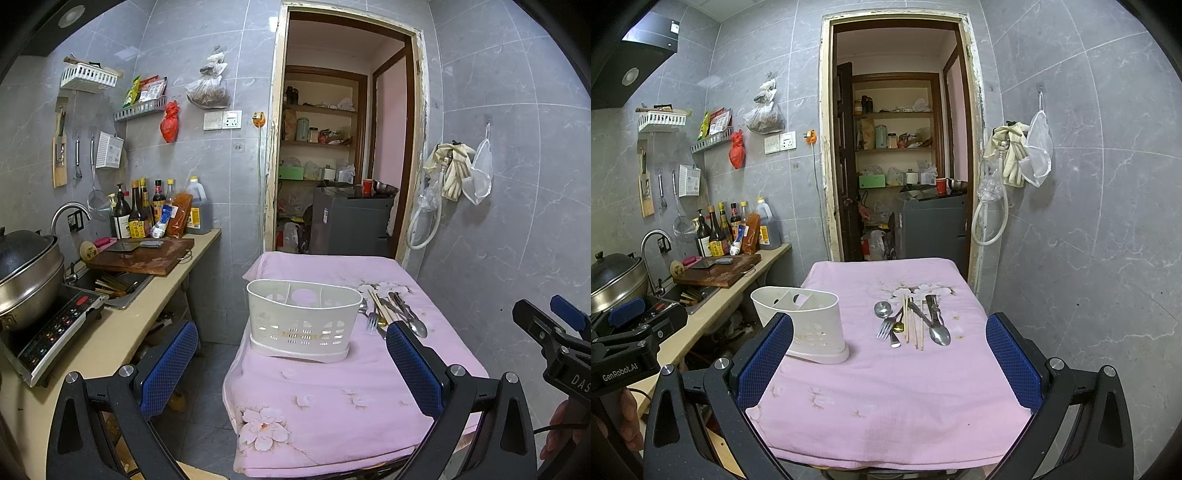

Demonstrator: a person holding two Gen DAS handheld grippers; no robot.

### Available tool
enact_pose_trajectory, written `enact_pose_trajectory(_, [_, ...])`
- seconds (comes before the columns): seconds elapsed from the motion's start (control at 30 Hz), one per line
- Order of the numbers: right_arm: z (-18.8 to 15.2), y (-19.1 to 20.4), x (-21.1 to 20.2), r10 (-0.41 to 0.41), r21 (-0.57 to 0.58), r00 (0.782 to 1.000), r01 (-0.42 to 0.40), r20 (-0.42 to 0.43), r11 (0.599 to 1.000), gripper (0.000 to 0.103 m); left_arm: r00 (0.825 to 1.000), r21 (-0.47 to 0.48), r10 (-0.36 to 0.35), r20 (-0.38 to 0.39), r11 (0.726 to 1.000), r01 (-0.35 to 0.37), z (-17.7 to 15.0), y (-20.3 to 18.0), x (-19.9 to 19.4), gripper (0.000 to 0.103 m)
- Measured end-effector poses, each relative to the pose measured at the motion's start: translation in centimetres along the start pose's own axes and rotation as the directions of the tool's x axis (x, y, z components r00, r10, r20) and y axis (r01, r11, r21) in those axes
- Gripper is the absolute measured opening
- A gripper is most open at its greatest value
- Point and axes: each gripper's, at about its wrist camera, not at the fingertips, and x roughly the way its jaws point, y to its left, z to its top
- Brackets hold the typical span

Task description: Organize utensils

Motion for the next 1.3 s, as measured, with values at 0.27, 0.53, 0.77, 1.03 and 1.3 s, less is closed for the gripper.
enact_pose_trajectory(0.27, [0.04,-0.07,-0.02,0.0,0.0,1.0,0.0,-0.002,1.0,0.102,1.0,-0.002,-0.001,0.0,1.0,0.001,-0.01,0.01,0.02,0.103])
enact_pose_trajectory(0.53, [-0.16,0.21,0.3,-0.001,-0.001,1.0,0.001,-0.002,1.0,0.102,1.0,0.0,-0.002,0.0,1.0,0.002,-0.02,-0.04,-0.03,0.103])
enact_pose_trajectory(0.77, [-0.19,0.11,0.42,-0.002,0.001,1.0,0.002,-0.003,1.0,0.102,1.0,-0.001,-0.002,-0.003,1.0,0.002,-0.03,-0.01,-0.05,0.103])
enact_pose_trajectory(1.03, [-0.17,0.11,0.38,-0.002,0.0,1.0,0.002,-0.003,1.0,0.102,1.0,-0.001,-0.002,-0.002,1.0,0.002,-0.03,-0.02,-0.09,0.103])
enact_pose_trajectory(1.3, [-0.18,0.13,0.33,-0.001,-0.001,1.0,0.001,-0.005,1.0,0.102,1.0,-0.003,-0.002,-0.005,1.0,0.001,-0.03,-0.02,-0.05,0.103])
